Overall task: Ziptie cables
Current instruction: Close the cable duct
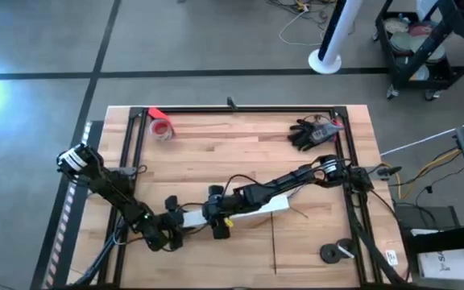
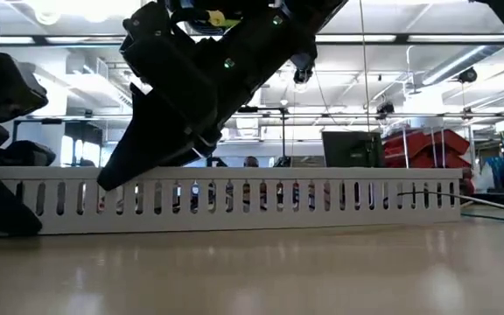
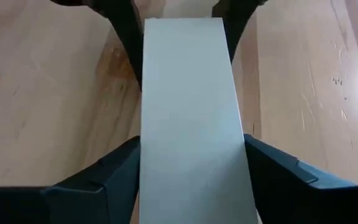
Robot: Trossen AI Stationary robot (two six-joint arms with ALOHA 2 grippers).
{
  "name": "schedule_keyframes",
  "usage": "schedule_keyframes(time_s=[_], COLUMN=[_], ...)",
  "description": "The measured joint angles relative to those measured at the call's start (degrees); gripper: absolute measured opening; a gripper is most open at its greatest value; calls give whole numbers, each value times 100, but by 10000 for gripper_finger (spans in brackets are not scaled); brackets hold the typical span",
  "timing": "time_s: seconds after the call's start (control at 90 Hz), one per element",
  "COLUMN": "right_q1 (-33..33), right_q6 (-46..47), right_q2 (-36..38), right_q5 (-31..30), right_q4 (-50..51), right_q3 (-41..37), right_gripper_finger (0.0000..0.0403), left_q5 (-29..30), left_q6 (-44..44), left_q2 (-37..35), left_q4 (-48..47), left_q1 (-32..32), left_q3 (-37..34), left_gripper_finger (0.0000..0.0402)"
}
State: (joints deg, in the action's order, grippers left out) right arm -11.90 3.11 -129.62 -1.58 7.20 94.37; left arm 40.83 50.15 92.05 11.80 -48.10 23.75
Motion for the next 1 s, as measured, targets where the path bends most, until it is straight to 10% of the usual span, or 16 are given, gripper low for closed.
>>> schedule_keyframes(time_s=[1.0], right_q1=[-7], right_q6=[-64], right_q2=[-108], right_q5=[4], right_q4=[-363], right_q3=[9], right_gripper_finger=[224], left_q5=[-1], left_q6=[-105], left_q2=[4], left_q4=[63], left_q1=[24], left_q3=[-7], left_gripper_finger=[225])
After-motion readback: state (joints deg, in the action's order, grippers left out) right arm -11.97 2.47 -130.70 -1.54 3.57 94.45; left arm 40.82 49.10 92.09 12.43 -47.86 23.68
